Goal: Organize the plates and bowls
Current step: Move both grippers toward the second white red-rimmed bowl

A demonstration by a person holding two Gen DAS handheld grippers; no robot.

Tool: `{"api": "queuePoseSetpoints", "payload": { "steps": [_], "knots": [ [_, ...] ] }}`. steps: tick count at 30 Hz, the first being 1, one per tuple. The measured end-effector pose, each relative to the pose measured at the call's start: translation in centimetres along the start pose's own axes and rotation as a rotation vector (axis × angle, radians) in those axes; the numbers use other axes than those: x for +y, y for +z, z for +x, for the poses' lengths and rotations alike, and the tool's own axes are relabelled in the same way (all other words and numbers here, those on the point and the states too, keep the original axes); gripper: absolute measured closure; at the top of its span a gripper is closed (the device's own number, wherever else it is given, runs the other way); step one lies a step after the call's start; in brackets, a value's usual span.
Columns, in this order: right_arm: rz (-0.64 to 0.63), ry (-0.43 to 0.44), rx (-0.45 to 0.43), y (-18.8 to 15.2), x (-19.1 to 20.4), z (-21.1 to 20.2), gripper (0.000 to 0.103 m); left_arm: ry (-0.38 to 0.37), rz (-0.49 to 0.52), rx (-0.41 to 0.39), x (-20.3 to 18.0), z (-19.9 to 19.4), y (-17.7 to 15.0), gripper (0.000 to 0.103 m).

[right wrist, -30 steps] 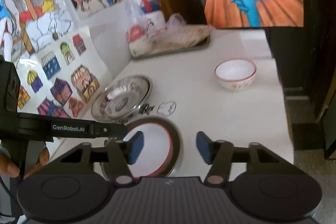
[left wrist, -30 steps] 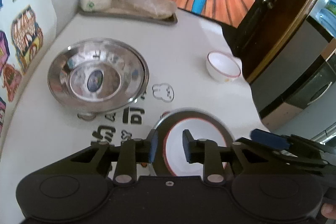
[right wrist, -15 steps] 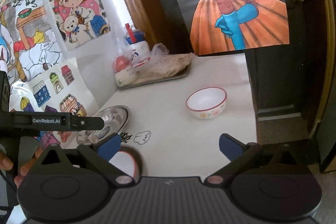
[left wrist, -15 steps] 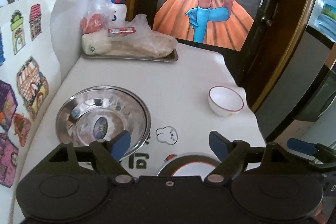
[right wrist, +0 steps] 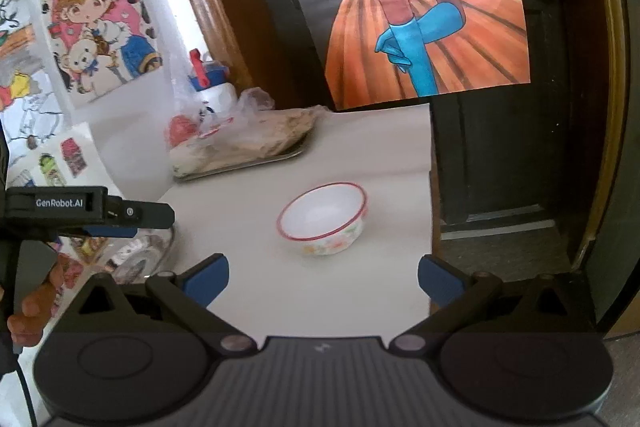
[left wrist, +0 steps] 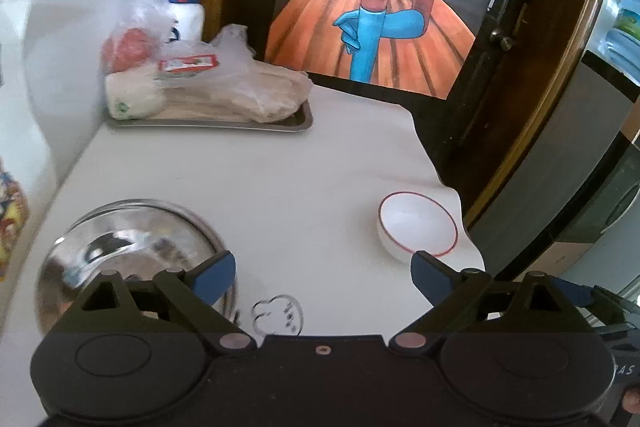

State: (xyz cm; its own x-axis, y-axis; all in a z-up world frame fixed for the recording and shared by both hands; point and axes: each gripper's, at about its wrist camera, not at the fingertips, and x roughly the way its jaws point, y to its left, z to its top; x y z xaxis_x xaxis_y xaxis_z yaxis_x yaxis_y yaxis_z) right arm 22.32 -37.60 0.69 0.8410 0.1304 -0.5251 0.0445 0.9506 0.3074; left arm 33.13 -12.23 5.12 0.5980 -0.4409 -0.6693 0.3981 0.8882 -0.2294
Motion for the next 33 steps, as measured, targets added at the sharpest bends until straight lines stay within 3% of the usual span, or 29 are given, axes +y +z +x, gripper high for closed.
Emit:
{"api": "queuePoseSetpoints", "payload": {
  "steps": [16,20,26,33],
  "knots": [
    [0.036,-0.028,0.004,2.0,-3.6,7.1,0.0,-0.045,0.004,0.076,-1.9,9.9,3.0,0.003],
    [0.032,-0.036,0.013,2.1,-3.9,8.2,0.006,-0.039,0.005,0.094,-2.1,11.2,3.3,0.004],
    [0.032,-0.031,0.033,2.2,-4.0,9.2,0.021,-0.051,-0.014,0.116,-2.0,12.4,3.6,0.016],
    [0.023,-0.01,0.046,2.3,-3.5,9.6,0.045,-0.074,-0.038,0.156,-2.0,13.4,3.4,0.044]
  ]
}}
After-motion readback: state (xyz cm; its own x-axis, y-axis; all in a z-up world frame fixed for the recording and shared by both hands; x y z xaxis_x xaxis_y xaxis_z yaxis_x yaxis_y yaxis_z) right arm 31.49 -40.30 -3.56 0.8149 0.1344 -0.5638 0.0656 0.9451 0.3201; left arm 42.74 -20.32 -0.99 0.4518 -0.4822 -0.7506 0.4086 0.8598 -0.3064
